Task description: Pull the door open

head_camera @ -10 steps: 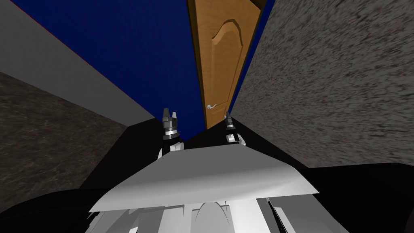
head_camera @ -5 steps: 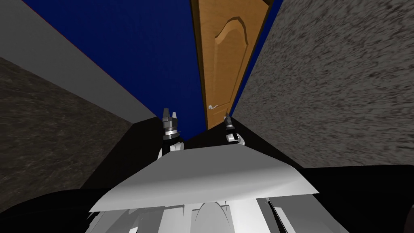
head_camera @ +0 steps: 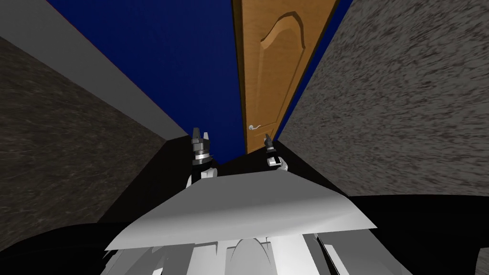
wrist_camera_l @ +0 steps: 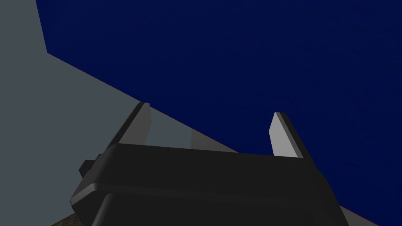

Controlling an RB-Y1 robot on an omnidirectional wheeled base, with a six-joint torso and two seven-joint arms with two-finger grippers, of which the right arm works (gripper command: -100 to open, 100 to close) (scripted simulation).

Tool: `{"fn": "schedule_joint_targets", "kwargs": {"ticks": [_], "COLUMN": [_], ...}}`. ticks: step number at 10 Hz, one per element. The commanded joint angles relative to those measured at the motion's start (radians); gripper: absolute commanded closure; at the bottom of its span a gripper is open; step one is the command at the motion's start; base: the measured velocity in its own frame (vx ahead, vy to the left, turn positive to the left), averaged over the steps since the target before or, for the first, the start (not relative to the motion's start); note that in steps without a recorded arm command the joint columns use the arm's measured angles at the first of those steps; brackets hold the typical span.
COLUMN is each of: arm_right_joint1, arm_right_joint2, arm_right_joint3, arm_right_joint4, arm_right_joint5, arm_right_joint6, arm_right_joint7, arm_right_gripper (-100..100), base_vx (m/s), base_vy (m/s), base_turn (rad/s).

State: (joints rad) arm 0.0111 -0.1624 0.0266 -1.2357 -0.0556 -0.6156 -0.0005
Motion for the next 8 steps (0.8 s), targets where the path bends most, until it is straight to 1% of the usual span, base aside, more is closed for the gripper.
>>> {"fn": "schedule_joint_targets", "kwargs": {"ticks": [1, 2, 3, 4, 5, 6, 7, 8], "arm_right_joint1": [-0.01, -0.03, -0.05, -0.05, -0.07, -0.089, -0.089, -0.109], "arm_right_joint2": [-0.002, -0.008, -0.013, -0.013, -0.018, -0.023, -0.023, -0.028], "arm_right_joint3": [0.0, -0.001, -0.002, -0.002, -0.004, -0.005, -0.005, -0.006], "arm_right_joint4": [0.035, 0.075, 0.107, 0.122, 0.163, 0.188, 0.205, 0.246], "arm_right_joint5": [0.0, -0.001, -0.002, -0.002, -0.004, -0.005, -0.005, -0.006], "arm_right_joint6": [-0.003, -0.009, -0.016, -0.016, -0.022, -0.028, -0.028, -0.034], "arm_right_joint7": [-0.004, -0.01, -0.015, -0.015, -0.021, -0.027, -0.027, -0.032], "arm_right_gripper": [-100, -100, -100, -100, -100, -100, -100, -100], "base_vx": [0.036, 0.022, 0.032, 0.033, 0.032, 0.044, 0.033, 0.03], "base_vy": [-0.059, -0.048, -0.078, -0.063, -0.06, -0.084, -0.059, -0.046], "base_turn": [0.063, 0.112, 0.208, 0.078, 0.125, 0.181, 0.087, 0.135]}}
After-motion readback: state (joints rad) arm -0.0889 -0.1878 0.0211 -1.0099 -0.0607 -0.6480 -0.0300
